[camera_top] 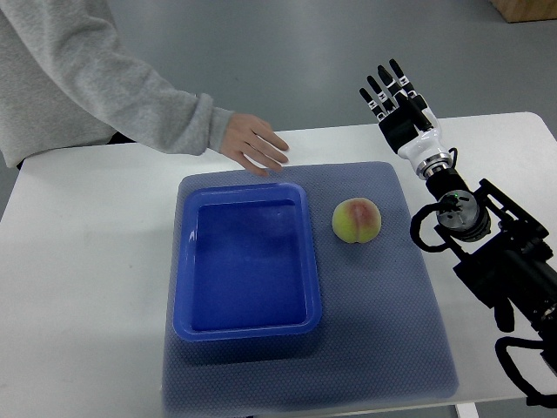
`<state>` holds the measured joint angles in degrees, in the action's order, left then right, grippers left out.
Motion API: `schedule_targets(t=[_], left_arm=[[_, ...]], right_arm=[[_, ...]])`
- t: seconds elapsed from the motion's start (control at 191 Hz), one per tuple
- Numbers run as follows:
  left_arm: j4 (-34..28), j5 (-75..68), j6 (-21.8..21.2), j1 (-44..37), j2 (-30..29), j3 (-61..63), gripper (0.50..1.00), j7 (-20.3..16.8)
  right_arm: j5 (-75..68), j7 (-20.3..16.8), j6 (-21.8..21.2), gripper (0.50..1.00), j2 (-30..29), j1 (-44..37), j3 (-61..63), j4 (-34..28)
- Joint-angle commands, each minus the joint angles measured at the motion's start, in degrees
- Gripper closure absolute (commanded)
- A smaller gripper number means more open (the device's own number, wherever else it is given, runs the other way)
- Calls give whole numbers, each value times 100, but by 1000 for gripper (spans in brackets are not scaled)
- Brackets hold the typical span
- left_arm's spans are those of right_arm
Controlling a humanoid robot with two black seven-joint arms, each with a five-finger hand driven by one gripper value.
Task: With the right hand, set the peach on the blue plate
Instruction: 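Move the right hand forward over the mat toward the peach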
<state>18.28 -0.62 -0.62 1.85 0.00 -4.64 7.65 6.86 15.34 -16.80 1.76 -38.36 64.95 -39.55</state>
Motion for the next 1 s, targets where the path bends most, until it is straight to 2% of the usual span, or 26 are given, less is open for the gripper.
schedule_targets(t=[0.0,0.367,0.456,0.639,0.802,0.854,0.859,0.912,0.964,0.969,0.996], left_arm=[[0,0,0,-1,0,-2,500,0],[0,0,-9,-1,0,-2,500,0],[0,0,0,-1,0,-2,500,0],[0,0,0,8,0,-2,500,0],[9,-9,9,8,0,-2,500,0],[9,-9,9,8,0,-2,500,0],[44,0,9,8,0,-2,500,0],[62,-9,9,8,0,-2,500,0],[62,-9,9,8,0,-2,500,0],[62,-9,9,8,0,-2,500,0],[62,-9,9,8,0,-2,500,0]], right_arm=[[0,-5,-8,568,0,-13,0,0],[52,-23,-34,568,18,-66,-79,-53],[272,-31,-61,568,132,-312,-562,-79],[905,-75,-87,568,791,-830,-1573,-184],[2143,-383,-210,568,1468,-1682,-2838,-228],[2144,-383,-210,568,1468,-1683,-2839,-228],[2632,-496,-384,568,1677,-2005,-3282,-228],[3145,-664,-658,568,1846,-2342,-3778,-255],[3146,-664,-658,568,1846,-2342,-3779,-255],[3625,-873,-893,568,2011,-2647,-4275,-437],[3814,-963,-984,570,2101,-2782,-4491,-554]])
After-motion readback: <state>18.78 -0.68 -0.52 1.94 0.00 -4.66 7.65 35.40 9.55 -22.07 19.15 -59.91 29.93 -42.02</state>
